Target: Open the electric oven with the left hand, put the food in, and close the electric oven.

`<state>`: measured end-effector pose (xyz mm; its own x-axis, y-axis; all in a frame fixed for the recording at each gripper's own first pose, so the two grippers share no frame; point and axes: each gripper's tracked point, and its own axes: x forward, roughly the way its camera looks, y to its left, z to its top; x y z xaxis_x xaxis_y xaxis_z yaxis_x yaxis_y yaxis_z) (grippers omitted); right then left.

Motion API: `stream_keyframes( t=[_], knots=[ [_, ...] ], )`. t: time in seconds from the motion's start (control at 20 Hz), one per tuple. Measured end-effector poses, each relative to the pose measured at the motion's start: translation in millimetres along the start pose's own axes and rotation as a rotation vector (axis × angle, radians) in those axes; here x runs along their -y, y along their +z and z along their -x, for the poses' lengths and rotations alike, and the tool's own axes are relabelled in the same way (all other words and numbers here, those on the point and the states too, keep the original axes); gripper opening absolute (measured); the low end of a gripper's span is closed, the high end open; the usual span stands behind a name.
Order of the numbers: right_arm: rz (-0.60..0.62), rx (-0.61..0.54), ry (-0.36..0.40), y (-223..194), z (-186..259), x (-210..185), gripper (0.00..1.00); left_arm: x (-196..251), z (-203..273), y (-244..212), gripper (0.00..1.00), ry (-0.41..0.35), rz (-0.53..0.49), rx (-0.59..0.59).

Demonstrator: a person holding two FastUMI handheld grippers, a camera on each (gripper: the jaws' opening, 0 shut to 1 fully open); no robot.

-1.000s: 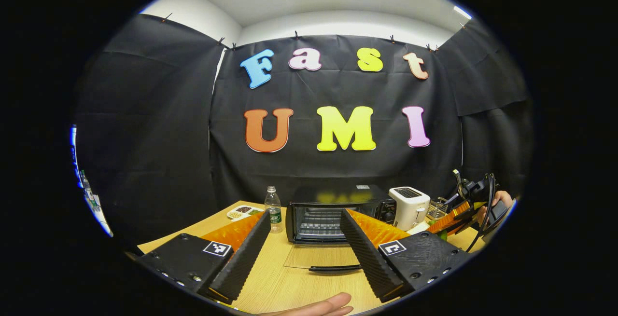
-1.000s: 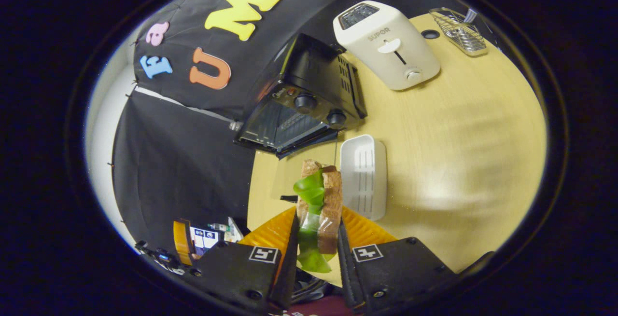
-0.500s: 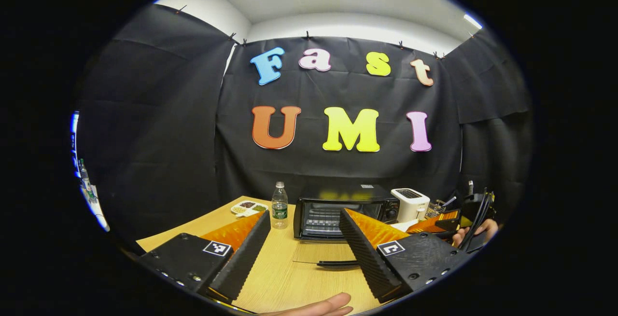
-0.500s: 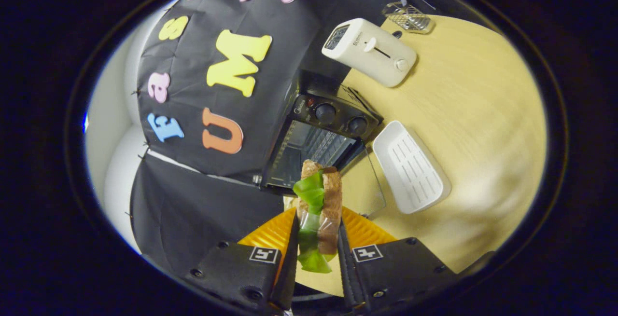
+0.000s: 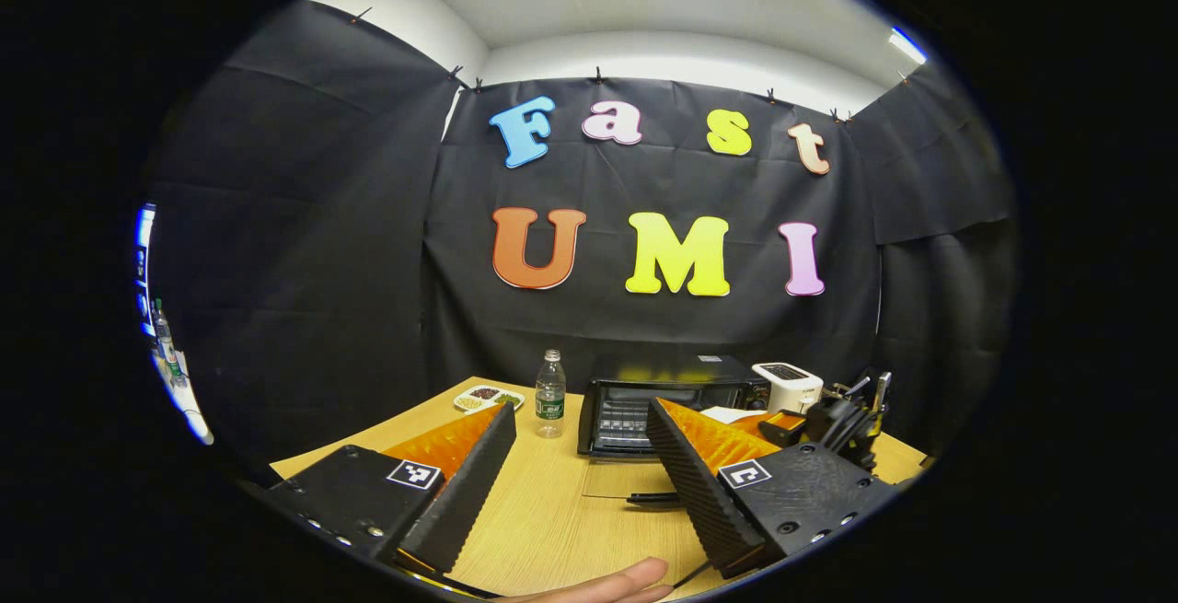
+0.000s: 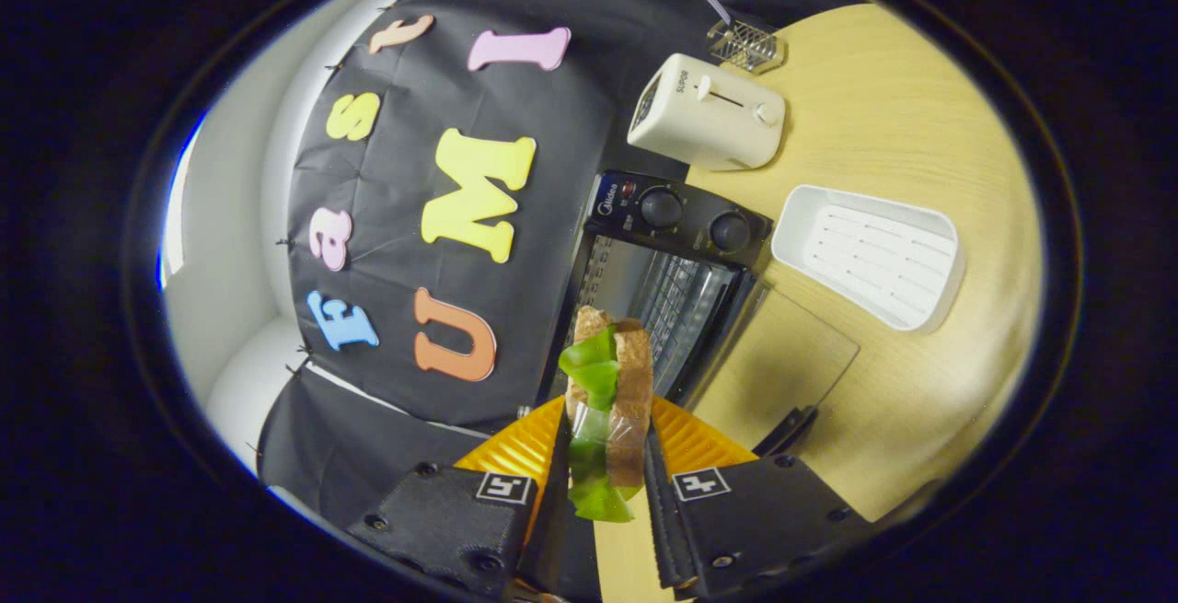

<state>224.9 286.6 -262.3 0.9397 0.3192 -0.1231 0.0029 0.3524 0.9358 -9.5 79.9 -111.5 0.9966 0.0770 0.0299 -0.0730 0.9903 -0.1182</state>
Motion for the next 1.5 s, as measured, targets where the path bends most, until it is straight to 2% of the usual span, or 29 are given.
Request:
stream_keyframes(
  t=[0.1, 0.3, 0.85, 1.05, 1.1, 1.15, 1.4, 1.45, 1.5],
  knots=[
    [0.040, 0.061, 0.002, -6, -20, -6, 0.42, -2, 3, -3, 0.94, -0.002, 0.006, -0.002],
    [0.032, 0.085, 0.007, -18, -65, -11, 0.42, -9, 3, -7, 0.94, 0.001, -0.021, -0.011],
    [-0.045, 0.166, -0.078, -2, -183, 25, 0.42, -17, 2, -22, 0.94, 0.007, -0.033, -0.059],
    [-0.009, 0.229, -0.113, -3, -190, 32, 0.42, -17, -1, -30, 0.94, 0.009, -0.036, -0.084],
    [-0.015, 0.240, -0.114, -4, -191, 34, 0.33, -17, -1, -31, 0.94, 0.013, -0.040, -0.092],
    [-0.010, 0.233, -0.120, -8, -192, 34, 0.42, -18, -3, -33, 0.94, 0.014, -0.043, -0.093],
    [0.030, 0.238, -0.157, -15, -193, 38, 0.47, -18, -7, -40, 0.94, 0.014, -0.047, -0.105],
    [0.056, 0.238, -0.177, -14, -191, 40, 0.35, -19, -8, -43, 0.94, 0.022, -0.048, -0.112],
    [0.091, 0.240, -0.190, -15, -193, 41, 0.51, -20, -10, -46, 0.94, 0.023, -0.046, -0.120]
  ],
)
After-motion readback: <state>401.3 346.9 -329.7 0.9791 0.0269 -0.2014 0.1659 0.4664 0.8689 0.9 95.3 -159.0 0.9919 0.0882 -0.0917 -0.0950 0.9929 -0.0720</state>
